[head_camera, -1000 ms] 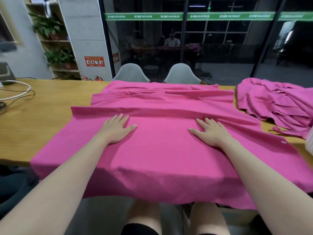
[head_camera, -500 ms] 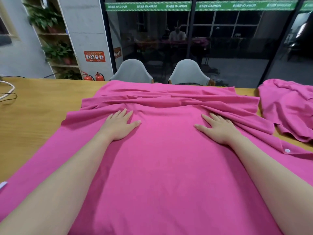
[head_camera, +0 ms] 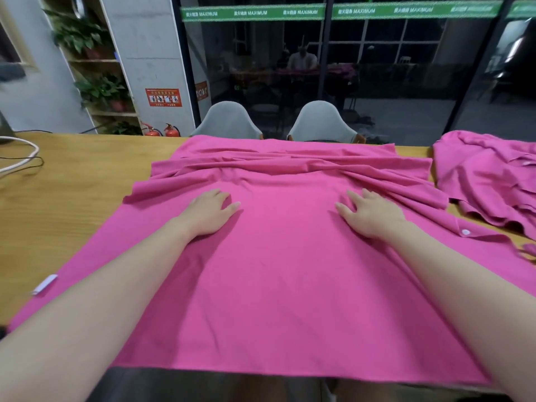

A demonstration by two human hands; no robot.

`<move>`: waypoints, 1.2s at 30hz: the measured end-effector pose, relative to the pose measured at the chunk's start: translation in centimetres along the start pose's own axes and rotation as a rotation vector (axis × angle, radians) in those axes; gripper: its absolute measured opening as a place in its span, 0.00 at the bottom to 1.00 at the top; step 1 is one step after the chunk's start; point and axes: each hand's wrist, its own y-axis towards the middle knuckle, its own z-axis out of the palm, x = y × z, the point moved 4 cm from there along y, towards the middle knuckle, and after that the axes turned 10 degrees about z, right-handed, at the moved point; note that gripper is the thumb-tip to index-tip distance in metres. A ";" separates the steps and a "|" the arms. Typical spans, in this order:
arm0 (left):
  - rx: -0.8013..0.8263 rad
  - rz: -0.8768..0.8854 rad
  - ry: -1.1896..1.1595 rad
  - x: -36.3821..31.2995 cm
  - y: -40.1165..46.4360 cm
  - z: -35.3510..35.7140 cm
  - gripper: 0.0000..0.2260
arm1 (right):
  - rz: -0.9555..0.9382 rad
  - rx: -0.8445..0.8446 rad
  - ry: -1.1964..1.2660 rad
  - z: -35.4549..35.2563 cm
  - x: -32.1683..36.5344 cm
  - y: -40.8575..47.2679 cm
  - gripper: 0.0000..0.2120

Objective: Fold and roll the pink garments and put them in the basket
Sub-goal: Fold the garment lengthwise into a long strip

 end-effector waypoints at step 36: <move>-0.067 0.130 -0.007 -0.3 -8.8 0.4 0.36 | -0.119 -0.033 0.186 0.9 -2.6 -9.7 0.36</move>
